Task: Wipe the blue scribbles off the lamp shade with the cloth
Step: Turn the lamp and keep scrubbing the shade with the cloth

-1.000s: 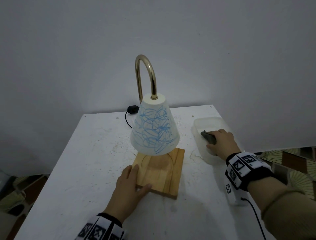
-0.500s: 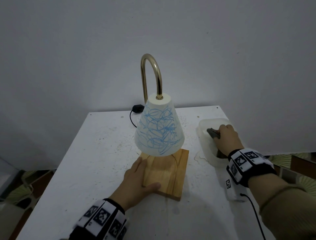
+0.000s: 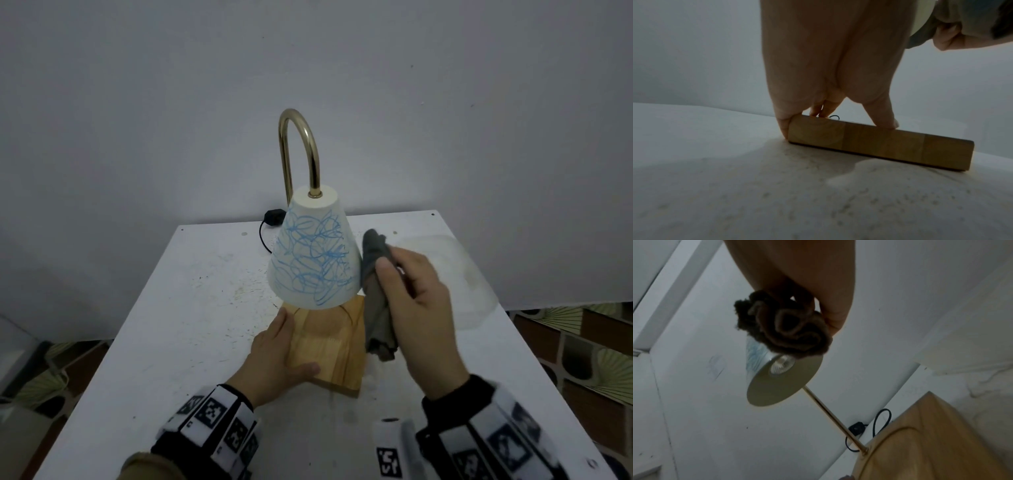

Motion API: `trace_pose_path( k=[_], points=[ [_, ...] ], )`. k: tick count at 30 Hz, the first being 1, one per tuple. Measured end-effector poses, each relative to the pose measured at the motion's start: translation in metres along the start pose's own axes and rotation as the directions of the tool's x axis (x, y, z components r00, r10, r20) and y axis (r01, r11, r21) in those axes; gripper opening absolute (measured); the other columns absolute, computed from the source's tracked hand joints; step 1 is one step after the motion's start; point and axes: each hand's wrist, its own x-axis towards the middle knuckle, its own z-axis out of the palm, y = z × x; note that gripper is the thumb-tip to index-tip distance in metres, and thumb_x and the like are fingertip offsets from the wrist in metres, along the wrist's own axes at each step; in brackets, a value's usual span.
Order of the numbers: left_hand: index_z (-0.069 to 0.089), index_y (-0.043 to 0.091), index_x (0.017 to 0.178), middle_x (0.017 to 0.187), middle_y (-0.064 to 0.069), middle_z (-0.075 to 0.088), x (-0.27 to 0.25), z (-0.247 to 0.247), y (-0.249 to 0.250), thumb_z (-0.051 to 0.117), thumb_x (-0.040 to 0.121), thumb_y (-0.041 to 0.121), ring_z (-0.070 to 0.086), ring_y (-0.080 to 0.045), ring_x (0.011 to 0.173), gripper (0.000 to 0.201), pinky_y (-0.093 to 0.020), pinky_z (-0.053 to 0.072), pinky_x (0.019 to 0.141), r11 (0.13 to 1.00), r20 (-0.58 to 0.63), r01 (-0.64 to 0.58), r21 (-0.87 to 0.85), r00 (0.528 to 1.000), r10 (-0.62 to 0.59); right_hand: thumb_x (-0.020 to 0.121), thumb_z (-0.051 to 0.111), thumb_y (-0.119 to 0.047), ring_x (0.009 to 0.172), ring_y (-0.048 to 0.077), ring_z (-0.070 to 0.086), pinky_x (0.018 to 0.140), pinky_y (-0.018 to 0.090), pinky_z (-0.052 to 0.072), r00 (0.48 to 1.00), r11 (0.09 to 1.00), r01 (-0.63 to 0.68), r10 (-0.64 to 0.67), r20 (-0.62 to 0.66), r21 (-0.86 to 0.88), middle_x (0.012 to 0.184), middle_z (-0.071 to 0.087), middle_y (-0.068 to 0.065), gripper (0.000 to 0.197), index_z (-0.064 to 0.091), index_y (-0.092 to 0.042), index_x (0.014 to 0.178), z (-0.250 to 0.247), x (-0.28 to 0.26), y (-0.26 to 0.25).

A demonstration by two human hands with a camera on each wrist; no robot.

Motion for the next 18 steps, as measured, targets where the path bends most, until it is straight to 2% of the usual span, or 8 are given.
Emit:
trace_pose_path(
  k=[2, 5, 9, 13, 14, 15, 17, 18],
  points=[
    [-0.008, 0.013, 0.149, 0.157, -0.003, -0.013, -0.002, -0.002, 0.002, 0.057, 0.085, 0.053, 0.004, -0.022, 0.145, 0.1, -0.031, 0.007, 0.117, 1.0, 0.011, 0.0, 0.011, 1.0, 0.0, 0.093, 0.055, -0.017, 0.096, -0.005, 0.054, 0.082, 0.004, 0.039, 0.999, 1.0, 0.001, -0.001, -0.032, 0.008, 0.106, 0.06, 0.001, 0.016, 0.065, -0.015, 0.106, 0.008, -0.006, -0.002],
    [-0.008, 0.013, 0.149, 0.158, -0.003, -0.013, -0.001, -0.003, 0.002, 0.057, 0.085, 0.052, 0.004, -0.023, 0.145, 0.1, -0.031, 0.008, 0.117, 1.0, 0.02, -0.003, 0.013, 1.0, 0.002, 0.094, 0.051, -0.014, 0.093, -0.005, 0.054, 0.081, 0.004, 0.04, 0.998, 1.0, 0.006, -0.005, -0.068, 0.015, 0.104, 0.061, 0.002, 0.018, 0.065, -0.015, 0.105, 0.017, 0.0, -0.011],
    [-0.008, 0.012, 0.149, 0.158, -0.003, -0.013, -0.001, -0.003, 0.002, 0.058, 0.082, 0.058, 0.005, -0.024, 0.145, 0.105, -0.031, 0.007, 0.116, 1.0, 0.029, 0.01, 0.015, 1.0, -0.011, 0.095, 0.051, -0.014, 0.093, -0.009, 0.053, 0.078, 0.001, 0.037, 0.99, 0.993, 0.118, -0.117, -0.084, 0.014, 0.101, 0.059, -0.002, 0.021, 0.063, -0.015, 0.111, 0.028, 0.003, -0.03],
    [-0.006, 0.013, 0.15, 0.159, -0.002, -0.009, 0.003, -0.001, -0.002, 0.037, 0.046, 0.09, 0.01, -0.025, 0.144, 0.136, -0.036, 0.012, 0.118, 1.0, 0.021, -0.01, 0.018, 1.0, 0.01, 0.09, 0.056, -0.02, 0.095, -0.007, 0.051, 0.08, 0.002, 0.038, 0.968, 0.98, 0.195, -0.2, -0.151, -0.042, 0.102, 0.055, -0.001, 0.027, 0.062, -0.01, 0.115, 0.039, -0.022, -0.023],
    [-0.007, 0.014, 0.15, 0.159, -0.002, -0.009, 0.005, 0.0, -0.004, 0.038, 0.048, 0.091, 0.011, -0.025, 0.144, 0.136, -0.038, 0.013, 0.118, 1.0, 0.02, -0.014, 0.023, 1.0, 0.014, 0.089, 0.056, -0.022, 0.095, -0.007, 0.051, 0.081, 0.002, 0.038, 0.96, 0.973, 0.211, -0.225, -0.167, -0.095, 0.101, 0.054, -0.001, 0.03, 0.062, -0.008, 0.115, 0.039, -0.026, -0.017],
    [-0.008, 0.013, 0.15, 0.158, -0.003, -0.011, 0.005, 0.0, -0.004, 0.044, 0.059, 0.086, 0.01, -0.025, 0.145, 0.127, -0.037, 0.012, 0.118, 1.0, 0.023, -0.014, 0.019, 1.0, 0.014, 0.088, 0.056, -0.024, 0.094, -0.008, 0.05, 0.081, 0.002, 0.037, 0.952, 0.964, 0.223, -0.247, -0.181, -0.141, 0.099, 0.053, 0.0, 0.032, 0.062, -0.005, 0.113, 0.039, -0.029, -0.012],
    [-0.01, 0.012, 0.149, 0.158, -0.003, -0.014, 0.003, 0.001, -0.005, 0.055, 0.081, 0.063, 0.005, -0.026, 0.145, 0.106, -0.035, 0.008, 0.117, 1.0, 0.025, -0.003, 0.024, 1.0, 0.002, 0.088, 0.054, -0.023, 0.092, -0.012, 0.048, 0.079, 0.0, 0.035, 0.943, 0.956, 0.222, -0.26, -0.206, -0.189, 0.096, 0.053, 0.001, 0.031, 0.063, -0.002, 0.108, 0.038, -0.029, -0.003],
    [-0.01, 0.012, 0.149, 0.157, -0.003, -0.014, 0.002, 0.001, -0.004, 0.056, 0.084, 0.057, 0.004, -0.026, 0.145, 0.103, -0.035, 0.007, 0.117, 1.0, 0.023, -0.001, 0.02, 1.0, 0.0, 0.089, 0.055, -0.02, 0.09, -0.013, 0.047, 0.078, -0.001, 0.034, 0.946, 0.959, 0.206, -0.246, -0.21, -0.196, 0.094, 0.052, 0.0, 0.027, 0.064, -0.002, 0.106, 0.036, -0.026, -0.001]
  ],
)
